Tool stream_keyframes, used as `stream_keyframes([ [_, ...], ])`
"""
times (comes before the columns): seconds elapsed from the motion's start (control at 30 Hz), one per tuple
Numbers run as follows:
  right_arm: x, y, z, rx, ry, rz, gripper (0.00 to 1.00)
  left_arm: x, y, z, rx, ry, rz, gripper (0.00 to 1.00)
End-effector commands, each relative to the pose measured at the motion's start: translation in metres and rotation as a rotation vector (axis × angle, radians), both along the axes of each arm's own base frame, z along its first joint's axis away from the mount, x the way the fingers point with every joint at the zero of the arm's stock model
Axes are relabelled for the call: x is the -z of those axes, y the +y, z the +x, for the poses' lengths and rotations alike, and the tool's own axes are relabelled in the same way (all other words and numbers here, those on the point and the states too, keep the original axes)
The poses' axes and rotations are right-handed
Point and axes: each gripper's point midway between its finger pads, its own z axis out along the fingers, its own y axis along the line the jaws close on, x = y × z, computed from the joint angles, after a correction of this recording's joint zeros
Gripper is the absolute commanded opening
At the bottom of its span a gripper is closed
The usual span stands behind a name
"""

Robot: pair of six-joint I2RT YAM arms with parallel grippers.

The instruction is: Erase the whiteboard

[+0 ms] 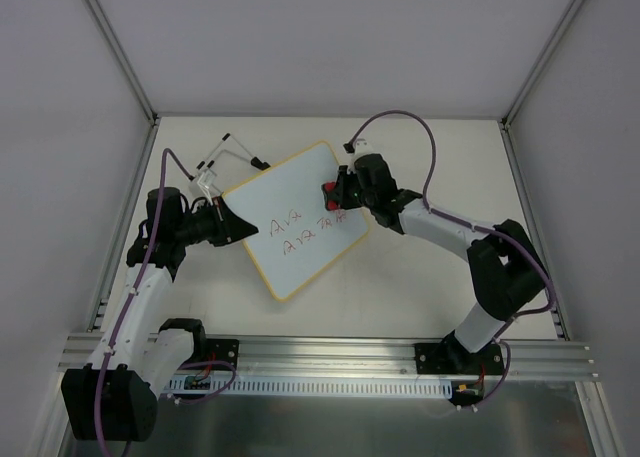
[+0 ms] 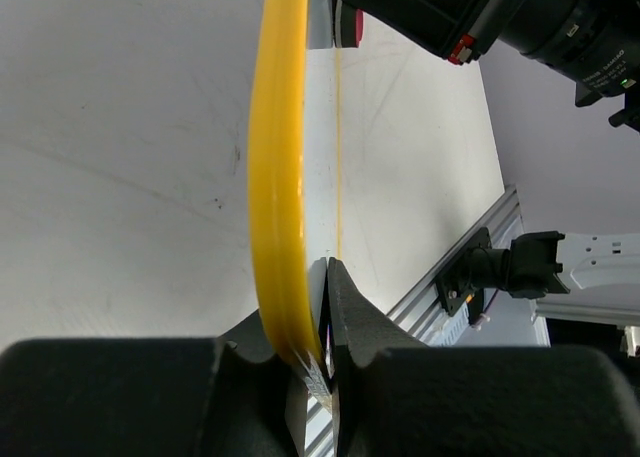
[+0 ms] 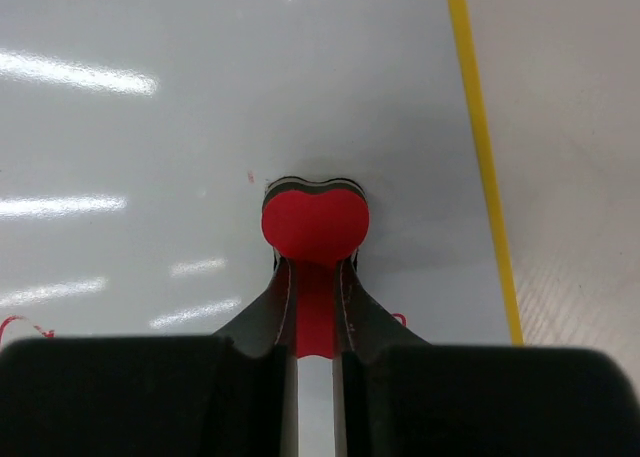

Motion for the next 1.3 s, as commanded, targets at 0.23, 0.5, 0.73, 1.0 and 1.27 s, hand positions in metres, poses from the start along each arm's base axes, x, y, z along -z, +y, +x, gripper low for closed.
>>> stream_keyframes([
  [0.23, -0.007, 0.030, 0.013, -0.098, 0.033, -0.052, 0.00, -0.009, -0.012, -0.013, 0.179, -0.176, 0.063, 0.00],
  [0.5, -0.040, 0.054, 0.029, -0.131, -0.017, -0.019, 0.00, -0.008, -0.011, -0.012, 0.177, -0.167, 0.064, 0.00],
  [0.73, -0.061, 0.069, 0.036, -0.163, -0.073, -0.007, 0.00, -0.009, -0.011, -0.011, 0.169, -0.168, 0.069, 0.00],
  [1.0, -0.025, 0.077, 0.002, -0.227, -0.030, -0.028, 0.00, -0.015, -0.009, -0.005, 0.144, -0.170, 0.075, 0.00],
  [1.27, 0.003, 0.118, -0.082, -0.425, -0.034, 0.009, 0.00, -0.019, -0.010, 0.000, 0.140, -0.144, 0.059, 0.00],
])
